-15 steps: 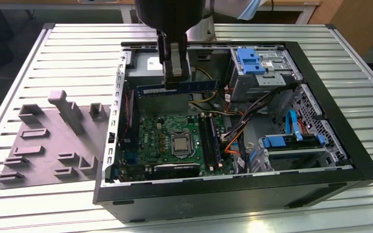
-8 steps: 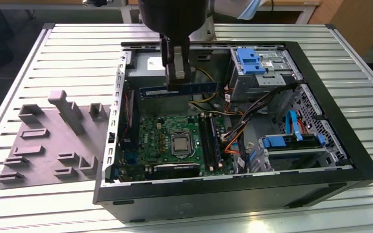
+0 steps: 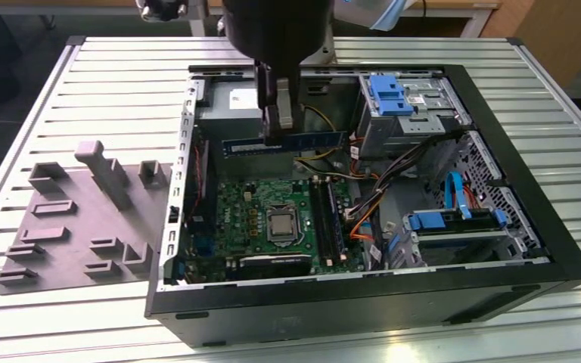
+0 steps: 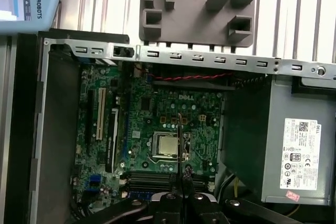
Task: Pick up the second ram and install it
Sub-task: 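Pick up the second ram and move it above second insertion slot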
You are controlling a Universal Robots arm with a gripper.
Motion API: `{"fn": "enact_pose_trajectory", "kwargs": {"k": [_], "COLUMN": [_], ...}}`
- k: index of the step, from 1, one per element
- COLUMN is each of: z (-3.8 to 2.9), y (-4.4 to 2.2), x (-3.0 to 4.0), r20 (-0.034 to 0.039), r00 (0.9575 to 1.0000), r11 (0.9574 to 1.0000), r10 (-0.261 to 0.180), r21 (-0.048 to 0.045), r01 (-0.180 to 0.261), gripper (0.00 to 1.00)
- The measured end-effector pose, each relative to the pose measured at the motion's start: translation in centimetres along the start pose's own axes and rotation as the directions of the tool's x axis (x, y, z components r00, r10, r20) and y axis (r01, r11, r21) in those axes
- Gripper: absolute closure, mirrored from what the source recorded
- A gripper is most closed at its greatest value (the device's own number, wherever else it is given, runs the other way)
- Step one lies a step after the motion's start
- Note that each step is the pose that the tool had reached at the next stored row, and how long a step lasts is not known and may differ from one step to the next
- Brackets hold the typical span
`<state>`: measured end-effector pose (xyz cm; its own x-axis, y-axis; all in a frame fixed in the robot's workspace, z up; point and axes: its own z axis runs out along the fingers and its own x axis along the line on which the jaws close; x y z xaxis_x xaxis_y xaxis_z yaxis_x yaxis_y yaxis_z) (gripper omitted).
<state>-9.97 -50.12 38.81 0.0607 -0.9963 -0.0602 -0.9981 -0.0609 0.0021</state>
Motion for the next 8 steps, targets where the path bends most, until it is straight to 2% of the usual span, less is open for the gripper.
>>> {"fn": "enact_pose_trajectory", "kwargs": {"k": [8], "z": [0.67], "y": [-0.4], "x": [0.07], "r20": [0.0001], "r00": [1.0], "r11": [1.0], "r10": [0.0], "r21": [-0.0005], "r01": [0.0], "gripper": [0.88]}}
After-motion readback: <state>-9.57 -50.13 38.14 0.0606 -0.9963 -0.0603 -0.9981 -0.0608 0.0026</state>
